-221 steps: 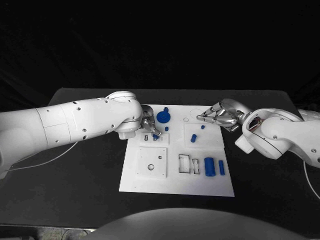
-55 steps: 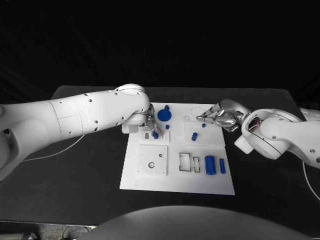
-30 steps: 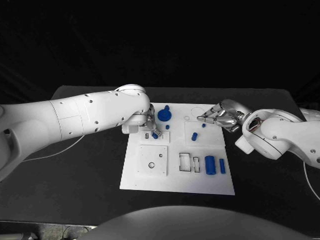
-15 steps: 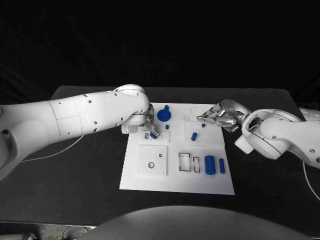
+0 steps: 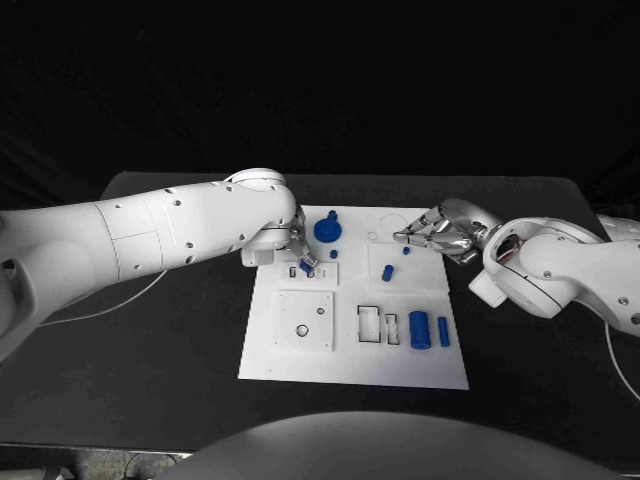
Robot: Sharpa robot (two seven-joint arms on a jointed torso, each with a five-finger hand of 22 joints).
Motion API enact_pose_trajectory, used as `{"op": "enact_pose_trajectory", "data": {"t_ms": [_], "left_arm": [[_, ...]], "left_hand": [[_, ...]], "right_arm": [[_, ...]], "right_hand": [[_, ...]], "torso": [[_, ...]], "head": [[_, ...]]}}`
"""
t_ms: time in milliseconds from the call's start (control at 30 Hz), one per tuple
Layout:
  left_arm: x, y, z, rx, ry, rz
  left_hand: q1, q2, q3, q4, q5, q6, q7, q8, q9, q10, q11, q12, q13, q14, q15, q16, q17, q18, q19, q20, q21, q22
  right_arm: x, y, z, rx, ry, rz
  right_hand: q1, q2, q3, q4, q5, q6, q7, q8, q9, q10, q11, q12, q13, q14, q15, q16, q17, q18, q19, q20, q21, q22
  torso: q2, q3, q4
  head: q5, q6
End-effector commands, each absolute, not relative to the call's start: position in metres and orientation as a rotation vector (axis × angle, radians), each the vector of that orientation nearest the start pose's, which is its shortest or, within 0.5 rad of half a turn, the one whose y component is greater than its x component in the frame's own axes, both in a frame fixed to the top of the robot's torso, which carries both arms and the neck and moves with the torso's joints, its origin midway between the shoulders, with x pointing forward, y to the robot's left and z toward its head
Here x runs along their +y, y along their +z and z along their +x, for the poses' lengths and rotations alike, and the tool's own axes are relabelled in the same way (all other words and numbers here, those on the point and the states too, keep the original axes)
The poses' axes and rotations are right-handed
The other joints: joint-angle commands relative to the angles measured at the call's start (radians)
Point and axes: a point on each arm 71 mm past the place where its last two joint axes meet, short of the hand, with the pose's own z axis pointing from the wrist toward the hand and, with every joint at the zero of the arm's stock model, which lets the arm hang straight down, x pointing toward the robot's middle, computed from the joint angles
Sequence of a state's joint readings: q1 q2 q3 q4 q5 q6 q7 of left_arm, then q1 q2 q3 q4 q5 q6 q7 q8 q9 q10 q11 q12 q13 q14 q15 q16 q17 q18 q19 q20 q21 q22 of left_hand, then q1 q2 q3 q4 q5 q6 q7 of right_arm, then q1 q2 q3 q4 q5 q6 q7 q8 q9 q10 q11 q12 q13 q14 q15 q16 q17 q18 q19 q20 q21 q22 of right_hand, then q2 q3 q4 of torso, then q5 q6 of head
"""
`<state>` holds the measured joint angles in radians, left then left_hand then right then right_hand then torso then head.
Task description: Assemble the parts on the task board
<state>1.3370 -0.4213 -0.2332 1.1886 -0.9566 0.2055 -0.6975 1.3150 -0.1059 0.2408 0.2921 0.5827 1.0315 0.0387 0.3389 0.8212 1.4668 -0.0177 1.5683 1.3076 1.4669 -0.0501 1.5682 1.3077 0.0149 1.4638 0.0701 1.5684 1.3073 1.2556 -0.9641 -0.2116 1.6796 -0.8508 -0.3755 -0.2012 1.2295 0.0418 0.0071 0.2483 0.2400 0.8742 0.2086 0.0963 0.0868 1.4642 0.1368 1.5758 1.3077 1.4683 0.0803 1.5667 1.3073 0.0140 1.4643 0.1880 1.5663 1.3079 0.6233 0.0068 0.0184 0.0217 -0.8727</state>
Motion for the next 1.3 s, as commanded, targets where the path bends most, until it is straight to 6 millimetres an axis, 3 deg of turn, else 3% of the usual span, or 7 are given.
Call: {"op": "enact_pose_trajectory", "data": {"t_ms": [33, 333, 1300], "left_arm": [[0.1164, -0.2399, 0.5196, 2.461, -0.079, -0.118], [0.1176, -0.2404, 0.5188, 2.484, -0.054, -0.108], [0.1149, -0.2415, 0.5159, 2.513, -0.029, -0.076]], "left_hand": [[-0.021, -0.001, 0.000, 0.001, -0.007, 0.018, -0.009, 0.000, 0.001, 0.104, -0.006, 0.002, 0.263, 0.104, -0.007, 0.003, 0.263, -0.015, 0.107, -0.004, 0.002, 0.263], [-0.056, -0.003, -0.007, 0.001, -0.009, 0.029, -0.012, -0.004, 0.003, 0.104, -0.008, 0.002, 0.263, 0.104, -0.008, 0.003, 0.263, -0.015, 0.107, -0.005, 0.002, 0.263], [-0.046, -0.005, -0.002, -0.005, -0.007, 0.030, -0.016, -0.007, 0.004, 0.104, -0.012, 0.002, 0.263, 0.104, -0.010, 0.003, 0.263, -0.015, 0.107, -0.006, 0.002, 0.263]], "right_arm": [[-0.2299, -0.2224, 0.4413, 1.955, 0.762, 0.476], [-0.2293, -0.2227, 0.4416, 1.955, 0.762, 0.475], [-0.2286, -0.2233, 0.4419, 1.956, 0.761, 0.472]], "right_hand": [[0.008, 0.003, 0.001, -0.005, 0.005, -0.001, 0.004, 0.004, -0.001, 0.107, 0.007, -0.005, 0.263, 0.102, 0.007, 0.004, 0.263, -0.014, 0.106, 0.008, 0.004, 0.263], [0.008, 0.003, 0.001, -0.005, 0.005, -0.001, 0.004, 0.004, -0.001, 0.107, 0.007, -0.005, 0.263, 0.102, 0.007, 0.004, 0.263, -0.014, 0.106, 0.008, 0.004, 0.263], [0.009, 0.004, 0.000, -0.006, 0.005, -0.001, 0.004, 0.004, -0.001, 0.107, 0.007, -0.005, 0.263, 0.102, 0.007, 0.004, 0.263, -0.014, 0.106, 0.008, 0.004, 0.263]], "torso": [[0.000, 0.0002, -0.0004], [-0.001, 0.0005, -0.0004], [0.000, -0.0001, -0.0006]], "head": [[0.001, 0.000], [0.000, 0.000], [0.003, 0.000]]}}
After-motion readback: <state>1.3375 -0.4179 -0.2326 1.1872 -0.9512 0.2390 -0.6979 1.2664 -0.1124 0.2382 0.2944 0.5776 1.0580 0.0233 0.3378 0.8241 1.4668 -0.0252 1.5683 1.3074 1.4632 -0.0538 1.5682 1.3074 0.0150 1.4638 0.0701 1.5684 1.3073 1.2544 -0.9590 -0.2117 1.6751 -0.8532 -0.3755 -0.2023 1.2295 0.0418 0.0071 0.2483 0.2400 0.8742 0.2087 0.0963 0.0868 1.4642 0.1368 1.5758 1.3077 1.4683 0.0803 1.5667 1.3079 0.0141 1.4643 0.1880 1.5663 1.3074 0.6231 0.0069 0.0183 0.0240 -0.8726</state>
